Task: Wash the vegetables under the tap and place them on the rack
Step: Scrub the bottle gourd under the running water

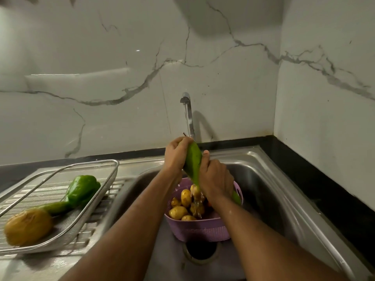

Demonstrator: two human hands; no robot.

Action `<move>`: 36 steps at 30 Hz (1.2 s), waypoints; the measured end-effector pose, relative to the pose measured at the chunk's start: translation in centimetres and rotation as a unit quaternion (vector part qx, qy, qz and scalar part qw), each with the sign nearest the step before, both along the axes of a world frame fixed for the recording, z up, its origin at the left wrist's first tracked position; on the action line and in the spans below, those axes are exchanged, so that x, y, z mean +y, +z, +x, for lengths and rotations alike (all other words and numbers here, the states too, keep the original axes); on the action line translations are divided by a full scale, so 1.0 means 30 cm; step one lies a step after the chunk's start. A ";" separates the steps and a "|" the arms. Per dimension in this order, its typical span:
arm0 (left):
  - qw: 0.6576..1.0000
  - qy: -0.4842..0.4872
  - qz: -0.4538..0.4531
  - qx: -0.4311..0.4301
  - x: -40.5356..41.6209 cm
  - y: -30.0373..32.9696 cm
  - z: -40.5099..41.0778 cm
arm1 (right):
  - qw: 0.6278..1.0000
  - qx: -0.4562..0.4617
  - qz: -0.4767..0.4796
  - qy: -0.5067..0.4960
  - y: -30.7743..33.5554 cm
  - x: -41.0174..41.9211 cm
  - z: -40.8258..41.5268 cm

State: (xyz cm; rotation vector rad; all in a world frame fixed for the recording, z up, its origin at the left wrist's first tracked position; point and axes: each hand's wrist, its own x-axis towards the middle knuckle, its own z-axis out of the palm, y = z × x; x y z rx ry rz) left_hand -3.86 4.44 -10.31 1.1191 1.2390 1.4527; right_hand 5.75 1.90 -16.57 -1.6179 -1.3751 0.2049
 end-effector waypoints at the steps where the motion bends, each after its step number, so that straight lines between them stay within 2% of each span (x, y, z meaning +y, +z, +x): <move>1: 1.000 0.024 0.007 0.003 0.004 -0.016 -0.002 | 1.000 -0.020 0.000 0.003 -0.003 -0.002 0.000; 6: 0.999 0.033 0.010 0.018 0.022 -0.041 -0.022 | 0.997 -0.074 -0.022 -0.001 -0.007 0.002 -0.002; 9: 1.000 -0.009 0.006 -0.020 0.024 -0.023 -0.029 | 0.998 -0.062 -0.017 -0.010 -0.004 0.012 -0.001; 13: 0.992 -0.045 -0.032 -0.111 0.025 -0.010 -0.037 | 0.999 -0.034 0.008 -0.022 -0.011 0.021 0.001; 20: 0.997 -0.066 -0.041 -0.022 0.043 0.059 -0.007 | 0.998 0.031 0.037 -0.038 -0.001 0.006 -0.002; 27: 0.996 -0.078 -0.050 -0.017 0.040 0.057 -0.004 | 0.997 0.073 0.011 -0.021 0.001 0.011 -0.016; 31: 0.997 -0.081 -0.014 0.004 0.041 0.037 -0.012 | 0.996 0.085 0.016 -0.004 -0.004 0.011 -0.012; 34: 0.992 -0.098 0.042 0.068 0.038 0.012 -0.015 | 0.988 0.139 -0.044 0.052 -0.009 0.049 0.014; 36: 0.992 -0.105 0.044 0.051 0.027 -0.009 -0.026 | 0.973 0.176 -0.112 0.096 -0.001 0.078 0.020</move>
